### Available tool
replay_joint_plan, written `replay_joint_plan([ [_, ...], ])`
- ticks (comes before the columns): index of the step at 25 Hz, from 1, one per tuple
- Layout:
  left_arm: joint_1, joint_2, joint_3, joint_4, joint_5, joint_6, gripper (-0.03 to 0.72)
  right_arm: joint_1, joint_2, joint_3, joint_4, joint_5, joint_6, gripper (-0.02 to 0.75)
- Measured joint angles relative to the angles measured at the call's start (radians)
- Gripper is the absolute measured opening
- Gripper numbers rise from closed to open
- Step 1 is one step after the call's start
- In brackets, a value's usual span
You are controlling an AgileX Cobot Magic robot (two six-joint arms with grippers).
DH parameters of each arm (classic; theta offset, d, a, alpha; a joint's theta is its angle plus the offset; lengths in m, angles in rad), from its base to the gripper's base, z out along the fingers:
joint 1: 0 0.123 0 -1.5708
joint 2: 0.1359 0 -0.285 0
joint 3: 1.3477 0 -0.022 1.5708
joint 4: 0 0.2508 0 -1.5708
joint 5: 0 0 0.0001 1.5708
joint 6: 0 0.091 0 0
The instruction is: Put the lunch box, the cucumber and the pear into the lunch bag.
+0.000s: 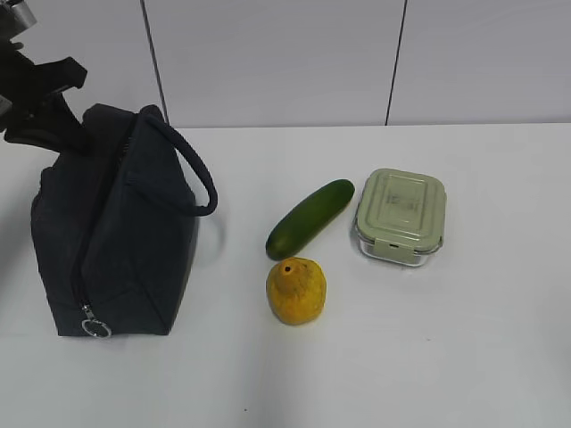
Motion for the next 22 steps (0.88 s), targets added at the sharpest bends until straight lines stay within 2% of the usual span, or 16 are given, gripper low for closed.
replay_joint_plan([
  [3,0.0,0.0,0.0,-0.018,0.0,0.0,0.006,0.0,0.0,0.0,-0.007,0.0,0.0,0.438],
  [9,0.0,0.0,0.0,-0.024,0.001,0.0,0.006,0.0,0.0,0.0,-0.115,0.0,-0.002,0.438],
  [22,0.0,0.0,0.0,-0.024,0.003,0.0,0.006,0.0,0.0,0.0,-0.12,-0.002,-0.002,0.438],
])
